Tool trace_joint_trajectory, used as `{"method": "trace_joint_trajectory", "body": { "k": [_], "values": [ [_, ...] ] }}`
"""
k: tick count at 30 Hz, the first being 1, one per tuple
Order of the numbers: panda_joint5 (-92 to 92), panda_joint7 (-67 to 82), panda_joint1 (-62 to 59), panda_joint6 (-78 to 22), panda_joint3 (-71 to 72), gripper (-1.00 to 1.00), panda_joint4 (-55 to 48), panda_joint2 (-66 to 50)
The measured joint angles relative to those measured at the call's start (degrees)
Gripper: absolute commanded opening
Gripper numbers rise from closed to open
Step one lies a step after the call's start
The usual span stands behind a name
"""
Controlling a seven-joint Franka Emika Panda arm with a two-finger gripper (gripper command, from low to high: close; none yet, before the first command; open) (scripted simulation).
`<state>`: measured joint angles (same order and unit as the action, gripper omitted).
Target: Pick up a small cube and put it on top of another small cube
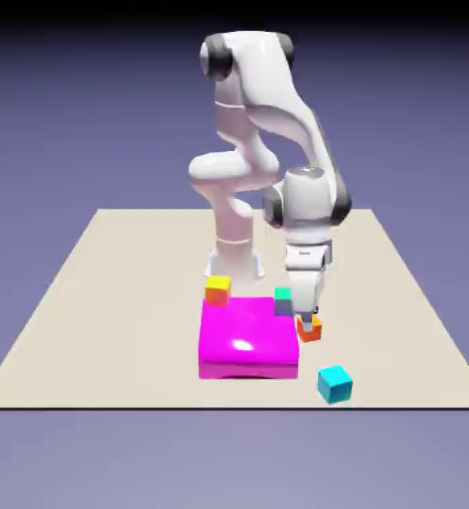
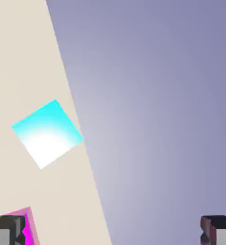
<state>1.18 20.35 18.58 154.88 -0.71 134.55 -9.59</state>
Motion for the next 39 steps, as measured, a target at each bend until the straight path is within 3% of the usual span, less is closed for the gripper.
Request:
{"method": "trace_joint_trajectory", "body": {
  "k": [9, 13, 14, 21, 39],
  "values": [
    [0.4, 19.6, 5.6, -6.0, -0.2, 0.0, -8.2, -13.2],
    [0.3, 19.5, 5.4, 0.8, -0.2, 0.0, -9.9, -21.5],
    [0.3, 19.5, 5.4, 1.8, -0.2, -1.0, -10.2, -22.8],
    [0.6, 18.7, 5.5, -6.3, -0.5, -1.0, -7.8, -12.4],
    [13.3, -25.4, 2.1, -21.0, -15.5, -1.0, 14.7, 25.0]
  ]
}}
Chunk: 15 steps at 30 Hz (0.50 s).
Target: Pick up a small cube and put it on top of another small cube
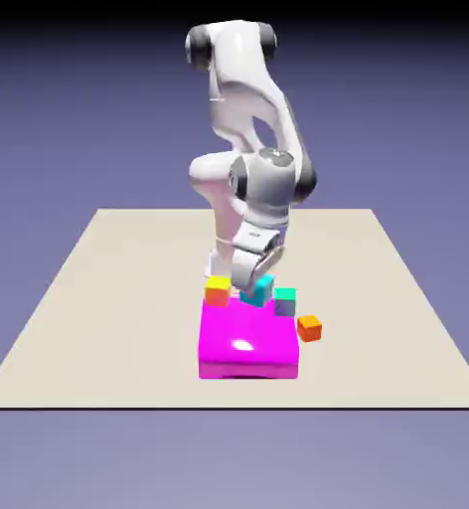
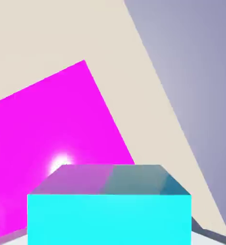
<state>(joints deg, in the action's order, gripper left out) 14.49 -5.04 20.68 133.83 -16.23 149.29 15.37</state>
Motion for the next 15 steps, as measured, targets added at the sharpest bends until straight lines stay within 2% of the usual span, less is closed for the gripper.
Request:
{"method": "trace_joint_trajectory", "body": {
  "k": [15],
  "values": [
    [10.6, -36.8, -2.9, -12.3, -12.5, -1.0, 18.8, 31.1]
  ]
}}
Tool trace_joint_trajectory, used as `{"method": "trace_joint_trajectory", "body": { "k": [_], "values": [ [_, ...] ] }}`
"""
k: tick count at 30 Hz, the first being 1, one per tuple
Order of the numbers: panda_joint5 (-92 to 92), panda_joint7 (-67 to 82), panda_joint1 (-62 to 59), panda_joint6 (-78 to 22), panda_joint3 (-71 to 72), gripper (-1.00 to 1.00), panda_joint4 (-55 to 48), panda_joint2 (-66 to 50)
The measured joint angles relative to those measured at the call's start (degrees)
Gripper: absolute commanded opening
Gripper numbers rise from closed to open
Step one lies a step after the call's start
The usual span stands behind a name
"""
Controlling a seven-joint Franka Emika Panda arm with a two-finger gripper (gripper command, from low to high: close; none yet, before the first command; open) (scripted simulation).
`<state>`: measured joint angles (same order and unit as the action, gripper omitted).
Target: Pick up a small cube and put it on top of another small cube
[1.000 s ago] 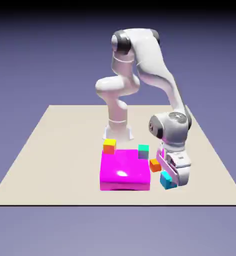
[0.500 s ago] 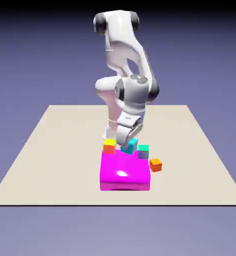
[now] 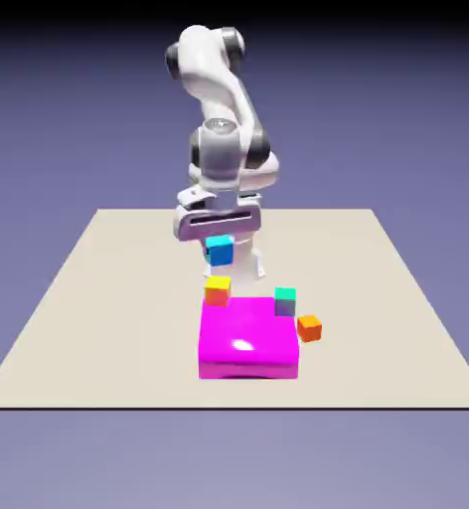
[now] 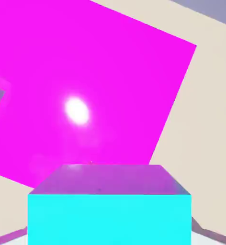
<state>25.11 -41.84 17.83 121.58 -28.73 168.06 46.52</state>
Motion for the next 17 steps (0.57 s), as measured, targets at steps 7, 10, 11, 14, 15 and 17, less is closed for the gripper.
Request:
{"method": "trace_joint_trajectory", "body": {
  "k": [7, 10, 11, 14, 15, 17],
  "values": [
    [-6.1, 2.4, -7.9, 6.4, 7.2, -1.0, 3.8, -3.0],
    [-11.4, 6.7, -13.6, 12.0, 13.4, -1.0, 5.4, -7.3],
    [-13.2, 8.1, -15.5, 13.9, 15.5, -1.0, 6.0, -8.7],
    [-18.5, 12.4, -21.3, 19.5, 21.7, -1.0, 7.6, -13.0],
    [-19.4, 13.2, -22.3, 20.5, 22.8, 1.0, 7.9, -13.8],
    [-19.3, 13.1, -22.3, 20.5, 22.8, 1.0, 7.9, -13.8]
  ]
}}
